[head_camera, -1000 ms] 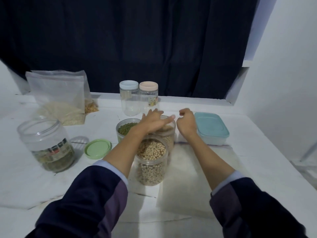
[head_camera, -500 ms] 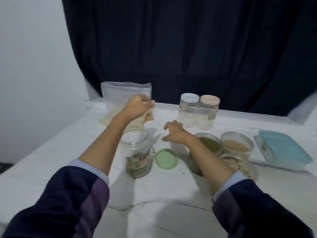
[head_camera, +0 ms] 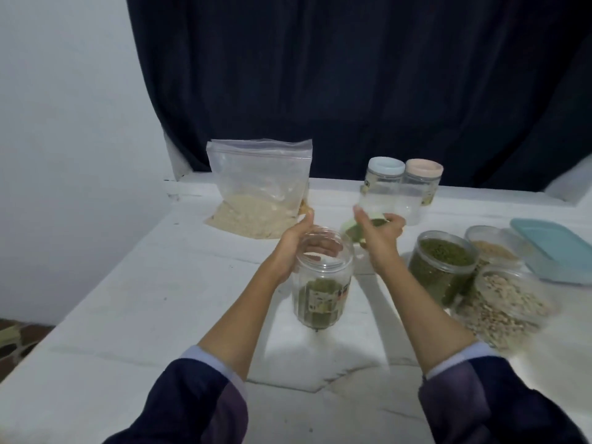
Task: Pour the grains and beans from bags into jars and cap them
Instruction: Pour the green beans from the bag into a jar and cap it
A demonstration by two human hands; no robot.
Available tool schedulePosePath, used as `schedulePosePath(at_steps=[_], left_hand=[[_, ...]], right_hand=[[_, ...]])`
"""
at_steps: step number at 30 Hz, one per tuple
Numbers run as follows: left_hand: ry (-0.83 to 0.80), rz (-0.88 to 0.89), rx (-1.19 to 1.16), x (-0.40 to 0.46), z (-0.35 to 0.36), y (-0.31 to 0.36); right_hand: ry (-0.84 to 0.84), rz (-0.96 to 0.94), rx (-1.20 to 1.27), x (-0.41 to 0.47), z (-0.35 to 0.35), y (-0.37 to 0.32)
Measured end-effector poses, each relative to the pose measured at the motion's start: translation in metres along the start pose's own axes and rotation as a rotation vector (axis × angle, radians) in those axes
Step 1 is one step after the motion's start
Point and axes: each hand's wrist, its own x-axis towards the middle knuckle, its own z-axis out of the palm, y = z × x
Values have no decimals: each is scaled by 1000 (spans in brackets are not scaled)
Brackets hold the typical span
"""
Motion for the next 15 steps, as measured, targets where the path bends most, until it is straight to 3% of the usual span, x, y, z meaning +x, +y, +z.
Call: schedulePosePath(at_steps=[2, 4, 11, 15], left_hand=[[98, 49, -90, 1, 4, -4], [158, 86, -147, 1, 8, -6], [138, 202, -279, -7, 6, -10], [45, 183, -304, -9, 5, -10]], right_hand=[[-68, 49, 428, -14, 8, -12], [-183, 12, 580, -30, 12, -16], [-588, -182, 455, -53, 7, -14], [-598, -188, 409, -56, 9, -13]])
